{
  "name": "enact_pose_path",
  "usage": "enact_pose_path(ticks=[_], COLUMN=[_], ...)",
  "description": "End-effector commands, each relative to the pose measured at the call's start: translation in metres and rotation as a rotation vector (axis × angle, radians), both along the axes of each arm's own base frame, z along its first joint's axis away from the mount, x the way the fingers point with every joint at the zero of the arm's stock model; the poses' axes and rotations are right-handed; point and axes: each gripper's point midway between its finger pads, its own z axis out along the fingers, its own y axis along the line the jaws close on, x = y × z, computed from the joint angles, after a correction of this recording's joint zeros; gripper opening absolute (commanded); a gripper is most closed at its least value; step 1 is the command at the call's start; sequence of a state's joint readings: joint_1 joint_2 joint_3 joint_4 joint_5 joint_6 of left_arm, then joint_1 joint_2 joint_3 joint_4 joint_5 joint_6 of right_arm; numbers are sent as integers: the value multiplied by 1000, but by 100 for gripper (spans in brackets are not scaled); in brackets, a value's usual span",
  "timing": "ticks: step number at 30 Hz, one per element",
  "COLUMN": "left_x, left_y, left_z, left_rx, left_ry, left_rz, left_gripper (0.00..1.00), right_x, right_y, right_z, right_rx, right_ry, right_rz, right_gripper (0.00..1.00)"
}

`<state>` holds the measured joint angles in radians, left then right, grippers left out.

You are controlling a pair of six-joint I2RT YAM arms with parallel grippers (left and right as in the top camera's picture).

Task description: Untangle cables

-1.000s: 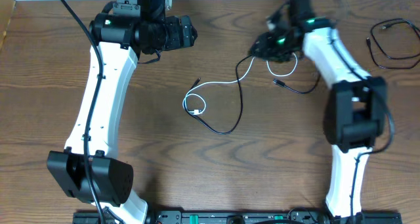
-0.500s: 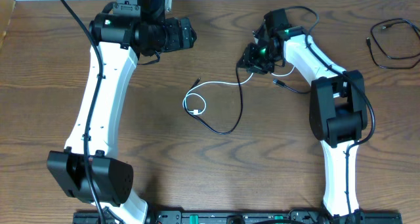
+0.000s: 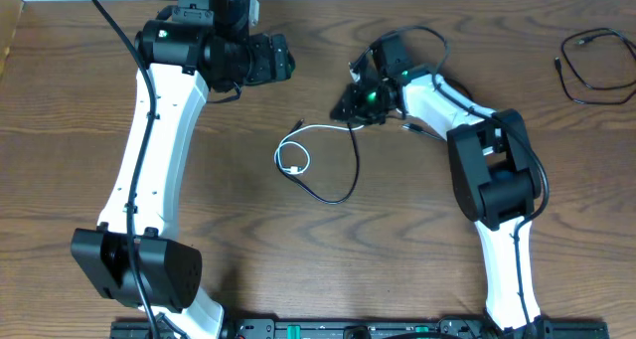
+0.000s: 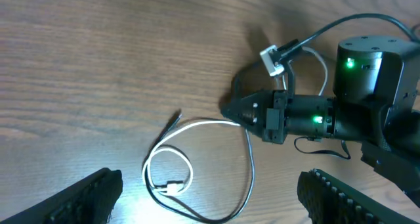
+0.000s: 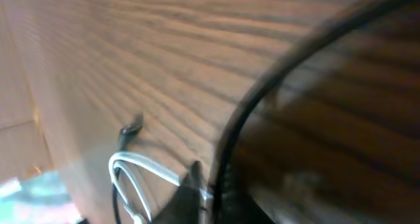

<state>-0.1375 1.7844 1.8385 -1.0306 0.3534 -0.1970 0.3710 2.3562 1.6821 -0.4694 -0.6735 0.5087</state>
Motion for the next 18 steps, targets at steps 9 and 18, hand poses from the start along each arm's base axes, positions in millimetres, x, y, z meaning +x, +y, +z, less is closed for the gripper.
enact_pose_path(ticks=[9,18], left_x=[-5,-3], left_y=[8,8], left_z=[-12,-12], left_rx=[47,46], left_ry=[35,27], left_rz=[3,3], left_gripper=[90,91], right_x=[62,35], right_y=[-8,-43], right_z=[181,382], right_rx=[303,473], right_ry=[-414,-766], right_rz=[-2,-77], right_gripper=[1,1])
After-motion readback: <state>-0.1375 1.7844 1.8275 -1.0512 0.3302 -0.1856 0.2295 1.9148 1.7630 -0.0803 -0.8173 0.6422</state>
